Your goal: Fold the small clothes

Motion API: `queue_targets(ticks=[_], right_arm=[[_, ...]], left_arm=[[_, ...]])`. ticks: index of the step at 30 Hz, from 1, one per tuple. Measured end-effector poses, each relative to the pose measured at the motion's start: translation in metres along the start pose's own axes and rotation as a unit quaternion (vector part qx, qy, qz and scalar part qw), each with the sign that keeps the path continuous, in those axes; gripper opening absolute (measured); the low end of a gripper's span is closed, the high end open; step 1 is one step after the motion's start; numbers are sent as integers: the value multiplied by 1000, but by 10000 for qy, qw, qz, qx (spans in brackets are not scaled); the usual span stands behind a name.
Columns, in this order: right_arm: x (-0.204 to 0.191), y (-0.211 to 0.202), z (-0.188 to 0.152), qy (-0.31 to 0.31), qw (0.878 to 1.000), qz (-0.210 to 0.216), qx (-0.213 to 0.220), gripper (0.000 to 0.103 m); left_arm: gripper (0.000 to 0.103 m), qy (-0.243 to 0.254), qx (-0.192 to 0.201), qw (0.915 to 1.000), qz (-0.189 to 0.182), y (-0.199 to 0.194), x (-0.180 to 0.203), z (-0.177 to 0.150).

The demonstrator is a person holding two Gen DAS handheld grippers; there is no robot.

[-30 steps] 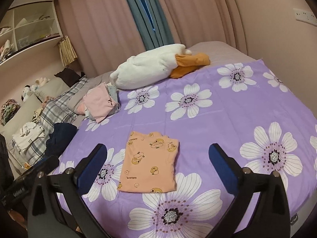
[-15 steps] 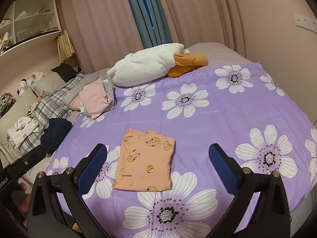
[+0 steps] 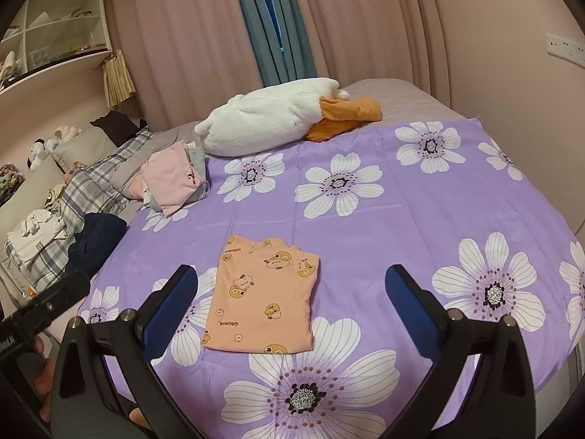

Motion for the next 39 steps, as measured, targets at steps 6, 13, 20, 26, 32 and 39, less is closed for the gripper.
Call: queue_targets(ticks=[6,13,20,26,32,39], right_arm=[[4,2,0,88,9999,-103,-22,103],[5,2,0,78,9999,-91,-5,103],[3,4,-1,14,10000,-76,-26,103],[3,3,-1,96,9999,-71,-20,103],[5,4,-1,102,9999,-109,-54,103],[4,5,0,73,9999,-92,-55,103]], left_arm=[[103,22,36,10000,22,1,0,1],[103,42,-8,10000,43,3,0,1],[103,34,-39,10000,16,4,-2,1],[103,36,-42,10000,35,3,-2,1],[103,32,-35,10000,10,4,-4,1],[103,88,-97,9999,55,3,-1,-2]])
Point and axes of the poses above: each gripper's, at about its wrist camera, not at the fingertips, and y roughly the way its jaws point, x to its right, z to its top, the point moved 1 cm from there along y, roughly the way its jaws point, and after that the axes turned 12 degrees about x, right-handed, at the moved point
